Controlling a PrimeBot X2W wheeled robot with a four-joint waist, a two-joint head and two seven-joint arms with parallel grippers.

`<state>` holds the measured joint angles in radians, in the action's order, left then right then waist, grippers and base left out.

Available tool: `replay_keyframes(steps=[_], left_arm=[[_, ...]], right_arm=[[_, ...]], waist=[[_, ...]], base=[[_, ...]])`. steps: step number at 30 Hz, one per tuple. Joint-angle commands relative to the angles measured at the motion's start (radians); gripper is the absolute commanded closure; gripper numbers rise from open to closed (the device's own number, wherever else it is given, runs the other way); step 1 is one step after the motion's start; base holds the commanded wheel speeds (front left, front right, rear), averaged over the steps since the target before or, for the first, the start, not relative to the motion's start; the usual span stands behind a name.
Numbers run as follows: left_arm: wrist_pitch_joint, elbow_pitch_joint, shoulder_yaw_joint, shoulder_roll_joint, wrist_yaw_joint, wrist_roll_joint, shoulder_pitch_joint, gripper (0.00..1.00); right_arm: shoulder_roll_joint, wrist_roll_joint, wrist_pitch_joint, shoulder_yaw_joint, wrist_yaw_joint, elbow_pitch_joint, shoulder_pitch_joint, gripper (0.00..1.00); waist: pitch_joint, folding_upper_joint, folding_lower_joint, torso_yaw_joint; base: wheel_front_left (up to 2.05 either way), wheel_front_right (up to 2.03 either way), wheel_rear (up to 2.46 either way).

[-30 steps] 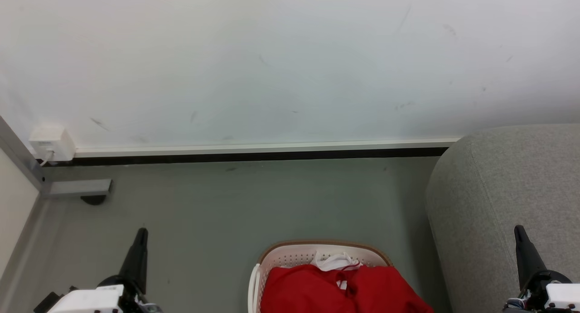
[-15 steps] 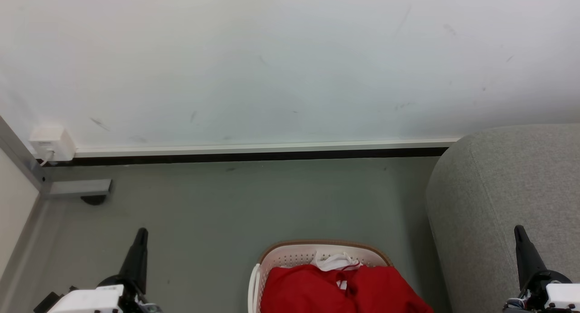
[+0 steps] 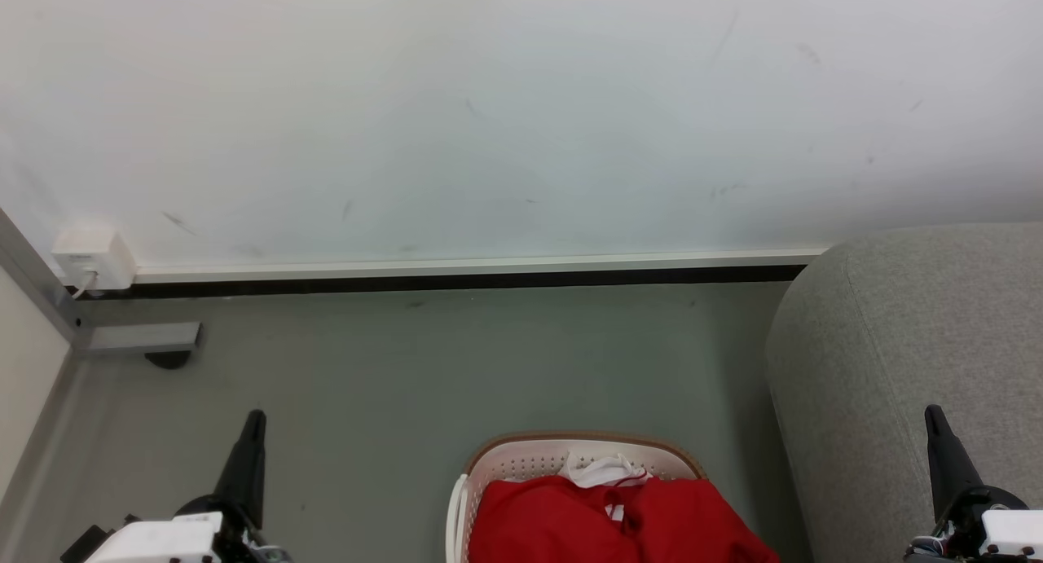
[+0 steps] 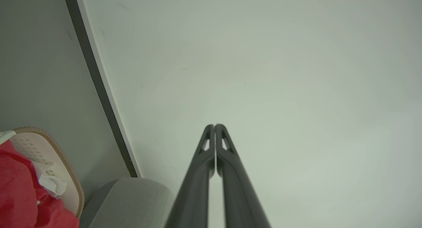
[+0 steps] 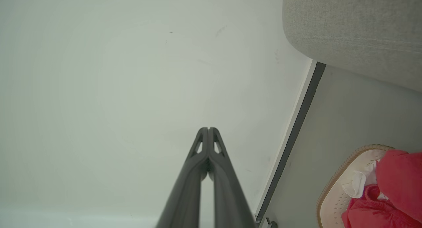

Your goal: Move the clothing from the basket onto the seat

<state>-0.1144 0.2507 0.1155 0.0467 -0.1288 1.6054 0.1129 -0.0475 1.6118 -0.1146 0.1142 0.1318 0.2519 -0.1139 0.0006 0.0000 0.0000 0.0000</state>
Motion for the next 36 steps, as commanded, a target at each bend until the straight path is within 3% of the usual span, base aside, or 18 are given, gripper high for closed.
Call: replay_keyframes(steps=[1, 36], left_arm=[[-0.004, -0.002, 0.001, 0.007, -0.004, 0.012, 0.006, 1.00], [-0.004, -0.002, 0.001, 0.007, -0.005, 0.012, 0.006, 1.00]], right_arm=[[-0.006, 0.000, -0.004, 0.003, -0.002, -0.005, -0.004, 1.00], [-0.006, 0.000, -0.004, 0.003, -0.002, -0.005, -0.004, 1.00]], waist=[[0.000, 0.0000, 0.0000, 0.000], [0.000, 0.0000, 0.0000, 0.000]], base=[[0.00, 0.00, 0.00], [0.00, 0.00, 0.00]])
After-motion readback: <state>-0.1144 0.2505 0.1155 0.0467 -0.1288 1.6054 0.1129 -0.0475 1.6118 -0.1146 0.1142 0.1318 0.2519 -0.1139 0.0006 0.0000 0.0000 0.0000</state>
